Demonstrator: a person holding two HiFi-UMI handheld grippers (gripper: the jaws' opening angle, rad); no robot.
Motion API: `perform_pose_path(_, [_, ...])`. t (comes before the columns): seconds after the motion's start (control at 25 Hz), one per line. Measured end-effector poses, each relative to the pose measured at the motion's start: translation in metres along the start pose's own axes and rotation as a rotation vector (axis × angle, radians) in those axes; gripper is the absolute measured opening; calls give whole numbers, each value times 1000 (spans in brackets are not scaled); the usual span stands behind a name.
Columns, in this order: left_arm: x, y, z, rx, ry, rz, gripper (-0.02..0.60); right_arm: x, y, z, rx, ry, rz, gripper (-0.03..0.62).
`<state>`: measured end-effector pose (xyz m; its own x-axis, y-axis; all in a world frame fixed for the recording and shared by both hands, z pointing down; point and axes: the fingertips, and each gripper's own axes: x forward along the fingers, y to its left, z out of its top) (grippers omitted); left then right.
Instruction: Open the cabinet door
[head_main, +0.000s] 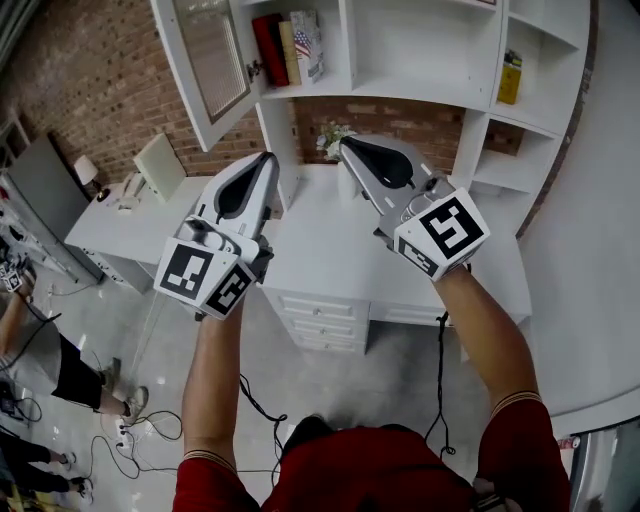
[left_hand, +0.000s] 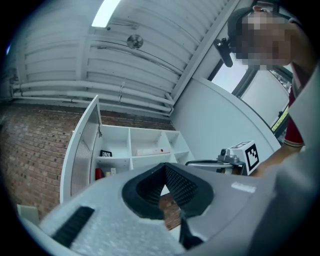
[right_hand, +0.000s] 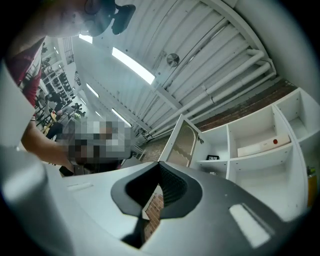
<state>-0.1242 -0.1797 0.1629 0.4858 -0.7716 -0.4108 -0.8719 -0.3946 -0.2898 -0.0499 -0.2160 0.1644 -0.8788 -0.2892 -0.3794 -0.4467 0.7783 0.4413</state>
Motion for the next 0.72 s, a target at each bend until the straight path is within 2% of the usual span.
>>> perform_pose_path(0.24, [-14,-16,-17,-57,-9,-32,3,-11,19,-12,74,9,-55,12])
perform_pose_path(0.48, [-29,-20,-39,-20,39,-63,5,-19,40,-23,73,20,-111,12])
perform_pose_path(0.72, [-50,-31,-59,-82,57,-84,5,-38,73,-44,115,57,-162,12])
